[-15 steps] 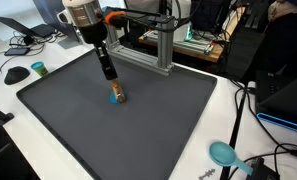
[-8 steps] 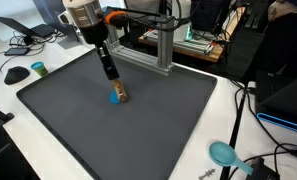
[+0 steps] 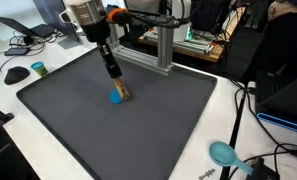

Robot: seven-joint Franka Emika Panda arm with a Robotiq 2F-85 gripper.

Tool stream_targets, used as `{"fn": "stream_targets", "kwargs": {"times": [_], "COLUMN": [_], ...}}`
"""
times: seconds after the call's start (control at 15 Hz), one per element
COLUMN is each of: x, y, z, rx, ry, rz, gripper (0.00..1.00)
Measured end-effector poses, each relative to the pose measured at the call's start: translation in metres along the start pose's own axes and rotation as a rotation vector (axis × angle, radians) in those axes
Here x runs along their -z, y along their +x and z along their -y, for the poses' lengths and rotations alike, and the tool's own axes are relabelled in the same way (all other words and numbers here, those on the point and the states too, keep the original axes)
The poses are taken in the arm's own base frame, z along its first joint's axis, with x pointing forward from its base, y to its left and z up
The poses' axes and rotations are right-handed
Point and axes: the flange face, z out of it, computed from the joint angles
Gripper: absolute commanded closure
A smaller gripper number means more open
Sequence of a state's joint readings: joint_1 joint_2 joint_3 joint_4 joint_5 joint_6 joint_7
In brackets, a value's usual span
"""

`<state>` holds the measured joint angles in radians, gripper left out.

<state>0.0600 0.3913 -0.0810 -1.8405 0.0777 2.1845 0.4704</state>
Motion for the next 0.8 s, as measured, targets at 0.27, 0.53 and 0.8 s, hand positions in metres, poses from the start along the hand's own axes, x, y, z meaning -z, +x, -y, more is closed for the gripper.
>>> {"fn": "stream_targets", "kwargs": {"times": [0.27,0.53,0.8], "x": [0.035,0.072,0.088], "y": [-0.02,-0.053,-0.092], "z": [0.0,-0.009,-0.033], "rx": [0.049,0.149,0.25], "ry": [0.025,0.034,-0.012], "rz": [-0.03,-0.038,-0.019], "gripper": [0.78,0.78,0.78]}}
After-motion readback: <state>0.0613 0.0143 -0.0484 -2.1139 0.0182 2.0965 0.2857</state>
